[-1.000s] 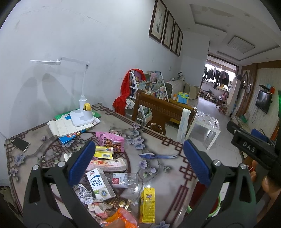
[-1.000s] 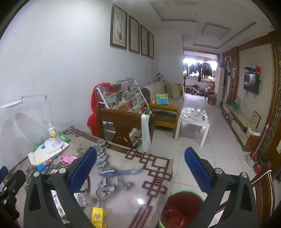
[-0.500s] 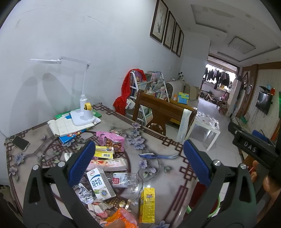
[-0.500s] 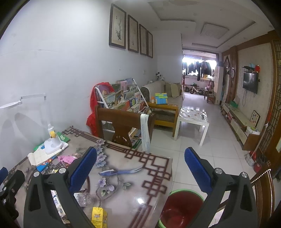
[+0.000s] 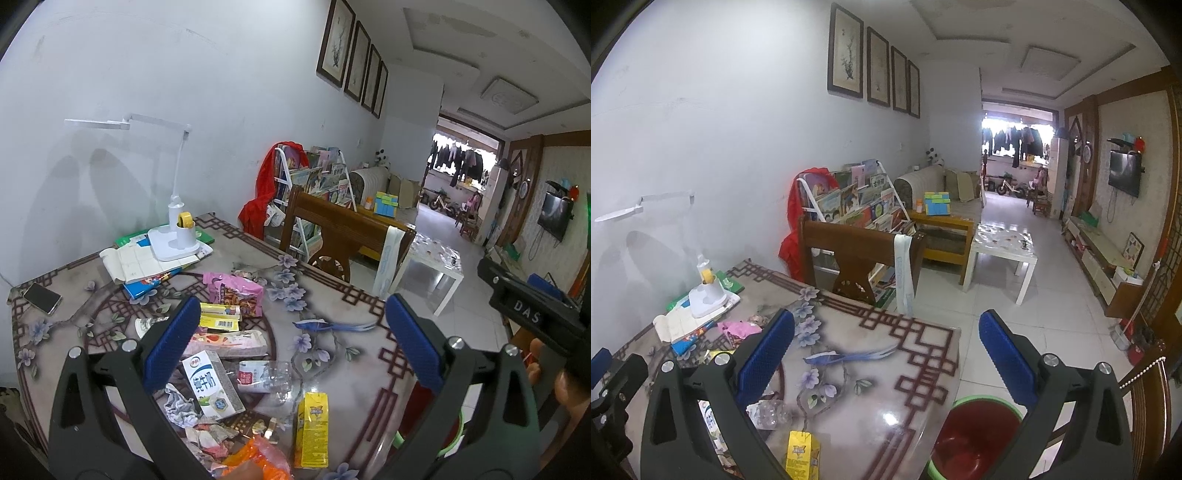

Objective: Collect trash
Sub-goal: 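Grasp the white milk carton with the left tool while the right tool grasps the yellow tea carton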

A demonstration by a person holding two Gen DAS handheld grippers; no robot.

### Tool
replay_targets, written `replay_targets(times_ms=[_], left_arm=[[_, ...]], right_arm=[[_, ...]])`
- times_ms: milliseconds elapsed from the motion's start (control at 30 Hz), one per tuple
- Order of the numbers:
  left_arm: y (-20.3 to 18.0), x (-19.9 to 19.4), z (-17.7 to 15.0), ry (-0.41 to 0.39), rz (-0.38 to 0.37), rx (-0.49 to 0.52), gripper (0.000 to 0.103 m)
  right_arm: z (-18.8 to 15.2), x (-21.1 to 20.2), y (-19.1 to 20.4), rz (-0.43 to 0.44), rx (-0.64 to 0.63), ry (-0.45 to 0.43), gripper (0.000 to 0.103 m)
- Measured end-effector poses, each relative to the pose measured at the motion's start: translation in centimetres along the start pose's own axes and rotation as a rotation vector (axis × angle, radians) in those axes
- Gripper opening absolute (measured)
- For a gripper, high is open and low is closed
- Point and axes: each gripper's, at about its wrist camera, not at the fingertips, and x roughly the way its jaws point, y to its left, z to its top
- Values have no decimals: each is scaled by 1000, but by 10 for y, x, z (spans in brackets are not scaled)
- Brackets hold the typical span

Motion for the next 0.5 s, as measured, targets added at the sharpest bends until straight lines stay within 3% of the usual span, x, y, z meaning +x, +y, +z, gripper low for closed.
replay_targets(times_ms=[167, 500], left_arm=[[17, -5, -6, -16, 26, 10, 98], [96, 17, -53, 168, 122, -149, 98]], right_arm=[[-12, 8, 6, 57, -14, 2, 96], [-103, 97, 45, 177, -51, 448, 96]])
